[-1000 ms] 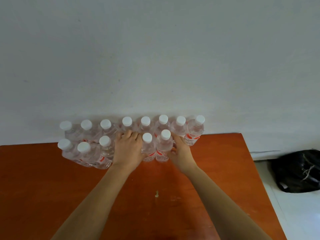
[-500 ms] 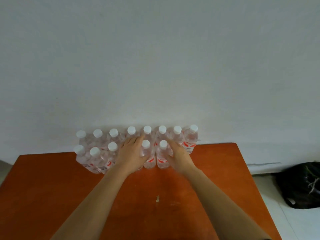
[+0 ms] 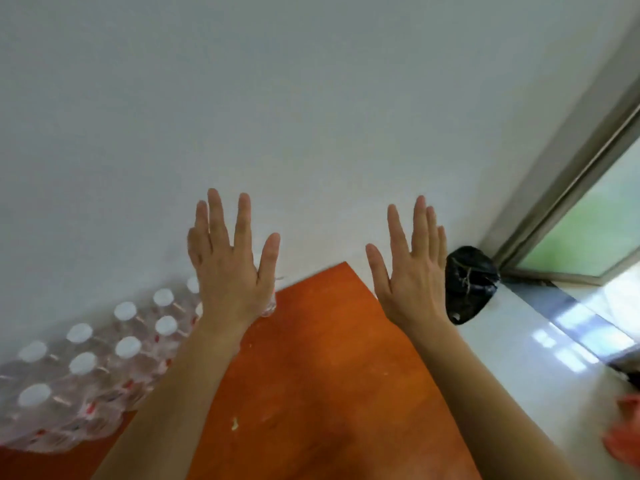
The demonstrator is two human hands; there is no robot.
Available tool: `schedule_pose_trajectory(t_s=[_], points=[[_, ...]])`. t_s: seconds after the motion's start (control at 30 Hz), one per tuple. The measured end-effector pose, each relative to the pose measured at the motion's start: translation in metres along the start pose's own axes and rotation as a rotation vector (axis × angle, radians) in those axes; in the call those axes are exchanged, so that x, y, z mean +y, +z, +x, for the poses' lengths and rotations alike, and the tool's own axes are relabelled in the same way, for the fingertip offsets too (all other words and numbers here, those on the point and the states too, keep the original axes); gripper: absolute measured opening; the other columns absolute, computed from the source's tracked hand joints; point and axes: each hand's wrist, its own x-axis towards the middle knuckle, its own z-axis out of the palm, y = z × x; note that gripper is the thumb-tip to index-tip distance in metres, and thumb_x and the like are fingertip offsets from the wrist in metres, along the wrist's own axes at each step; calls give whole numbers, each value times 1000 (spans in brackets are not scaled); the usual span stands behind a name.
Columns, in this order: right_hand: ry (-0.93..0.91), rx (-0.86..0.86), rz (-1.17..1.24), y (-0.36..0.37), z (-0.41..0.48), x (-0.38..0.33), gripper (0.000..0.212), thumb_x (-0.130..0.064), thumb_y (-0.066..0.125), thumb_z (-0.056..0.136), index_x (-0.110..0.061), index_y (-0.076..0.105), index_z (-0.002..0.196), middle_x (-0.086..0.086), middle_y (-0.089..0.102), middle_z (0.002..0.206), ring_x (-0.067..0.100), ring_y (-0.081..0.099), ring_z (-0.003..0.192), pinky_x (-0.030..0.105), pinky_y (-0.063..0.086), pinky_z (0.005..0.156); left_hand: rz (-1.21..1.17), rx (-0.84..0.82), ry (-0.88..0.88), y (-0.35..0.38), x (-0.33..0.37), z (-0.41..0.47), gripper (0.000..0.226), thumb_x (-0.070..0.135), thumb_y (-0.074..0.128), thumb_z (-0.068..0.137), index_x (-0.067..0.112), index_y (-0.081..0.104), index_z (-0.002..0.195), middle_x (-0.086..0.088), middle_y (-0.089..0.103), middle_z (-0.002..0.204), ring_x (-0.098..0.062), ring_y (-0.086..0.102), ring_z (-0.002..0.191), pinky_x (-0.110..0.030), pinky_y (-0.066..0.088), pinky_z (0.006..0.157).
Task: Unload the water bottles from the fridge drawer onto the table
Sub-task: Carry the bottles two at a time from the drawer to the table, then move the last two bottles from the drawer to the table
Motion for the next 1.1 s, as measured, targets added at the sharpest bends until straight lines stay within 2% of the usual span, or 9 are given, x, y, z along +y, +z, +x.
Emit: schedule_pose_trajectory(t_s=[0.1,0.23,0.37,0.53,0.67,0.77,1.0,1.1], points=[[178,11,-203,-44,-39,62,72,-58,32,102,-24,10,161,12,-10,168,30,-11,154,57,6,123,-41,-128,109,38,76,-15,70,65,13,98,30,0,159,-8,-15,166,-27,-15,152,-55,1,122],[354,110,-308,-129,-83,133,77,-63,29,99,-23,6,161,13,-10,167,33,-11,154,57,2,123,-128,-252,281,58,185,-37,74,68,11,97,30,-8,158,-7,-21,164,-27,-20,151,-58,1,121],[485,222,-382,-219,-136,187,81,-61,36,99,-23,-1,161,15,-10,167,36,-11,153,56,-1,123,-180,-281,480,45,293,-71,77,71,7,95,30,-13,157,-8,-24,163,-29,-21,150,-59,2,120],[608,295,-422,-321,-226,237,81,-64,29,98,-23,-3,161,14,-13,167,35,-13,153,60,5,121,-259,-256,652,20,408,-153,76,66,17,96,30,-10,157,-8,-23,164,-29,-19,151,-59,2,121],[677,303,-465,-400,-318,278,84,-63,37,97,-23,1,161,13,-16,166,33,-14,153,55,-5,123,-338,-296,773,2,498,-242,75,68,12,95,31,-3,158,-8,-21,164,-31,-15,152,-60,2,120],[742,294,-512,-456,-390,311,87,-64,38,97,-28,-11,159,12,-20,166,33,-16,153,50,-14,121,-370,-346,890,0,567,-315,72,64,20,97,35,-6,157,-8,-22,164,-33,-14,152,-63,5,119],[1006,205,-597,-533,-520,395,90,-74,22,92,-23,-10,160,12,-23,165,34,-19,152,58,-8,121,-374,-517,1101,16,689,-445,75,69,13,94,32,1,158,-10,-14,165,-35,-7,152,-64,15,116],[1083,164,-620,-548,-558,442,93,-74,26,92,-22,-10,160,11,-27,163,33,-23,151,56,-11,120,-386,-585,1160,39,740,-481,76,69,12,94,30,6,159,-9,-13,165,-34,-7,153,-63,14,117]])
